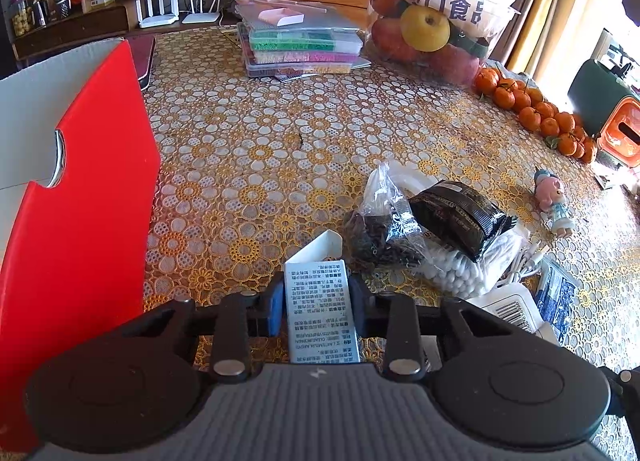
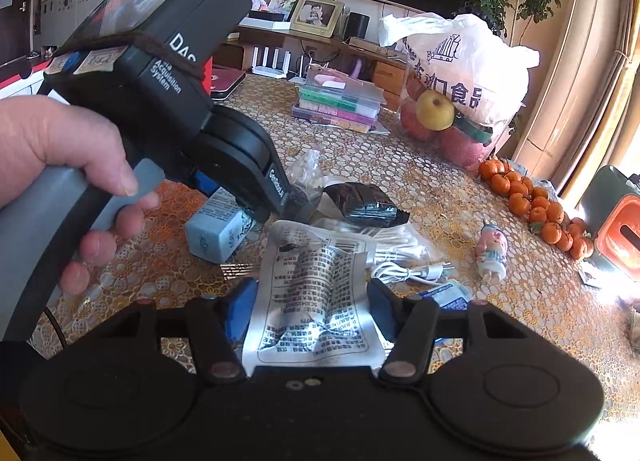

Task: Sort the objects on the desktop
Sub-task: 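Grasp the white milk carton with the left tool while the right tool reaches the blister pack, then lift the carton with the left tool while the right tool grasps the blister pack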

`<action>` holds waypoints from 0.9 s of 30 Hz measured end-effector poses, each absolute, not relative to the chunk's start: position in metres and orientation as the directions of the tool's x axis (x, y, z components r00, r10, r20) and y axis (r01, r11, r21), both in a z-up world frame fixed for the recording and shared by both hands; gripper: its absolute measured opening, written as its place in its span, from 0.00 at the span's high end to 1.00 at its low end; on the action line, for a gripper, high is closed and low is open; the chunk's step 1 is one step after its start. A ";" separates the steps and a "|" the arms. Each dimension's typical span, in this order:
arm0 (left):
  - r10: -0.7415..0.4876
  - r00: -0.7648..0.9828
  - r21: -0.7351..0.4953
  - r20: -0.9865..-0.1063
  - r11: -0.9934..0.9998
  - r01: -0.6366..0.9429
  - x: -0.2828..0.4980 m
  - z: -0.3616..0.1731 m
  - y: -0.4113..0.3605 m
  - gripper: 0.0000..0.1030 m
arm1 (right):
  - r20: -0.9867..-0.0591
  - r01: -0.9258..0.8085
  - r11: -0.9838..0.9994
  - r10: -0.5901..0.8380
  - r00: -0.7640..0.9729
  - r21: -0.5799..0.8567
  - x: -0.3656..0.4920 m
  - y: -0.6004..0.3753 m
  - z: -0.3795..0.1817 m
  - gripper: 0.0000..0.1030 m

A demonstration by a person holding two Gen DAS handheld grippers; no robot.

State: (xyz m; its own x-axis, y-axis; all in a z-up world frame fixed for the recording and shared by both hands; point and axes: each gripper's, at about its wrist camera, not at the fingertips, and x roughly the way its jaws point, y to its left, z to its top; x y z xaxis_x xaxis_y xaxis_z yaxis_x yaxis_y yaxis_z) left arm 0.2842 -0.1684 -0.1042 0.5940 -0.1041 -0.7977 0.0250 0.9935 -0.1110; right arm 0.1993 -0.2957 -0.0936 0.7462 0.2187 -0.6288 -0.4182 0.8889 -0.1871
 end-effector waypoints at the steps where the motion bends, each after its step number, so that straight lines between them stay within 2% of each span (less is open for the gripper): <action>1: -0.105 0.596 -0.111 -0.796 0.994 0.027 0.283 -0.103 -0.168 0.69 | -0.629 -0.415 0.891 0.217 0.746 -0.186 0.199 -0.296 -0.093 0.42; 27: -0.180 0.640 -0.106 -0.747 0.983 0.152 0.229 -0.050 -0.158 0.72 | -0.588 -0.343 0.927 0.196 0.785 -0.149 0.171 -0.302 -0.050 0.42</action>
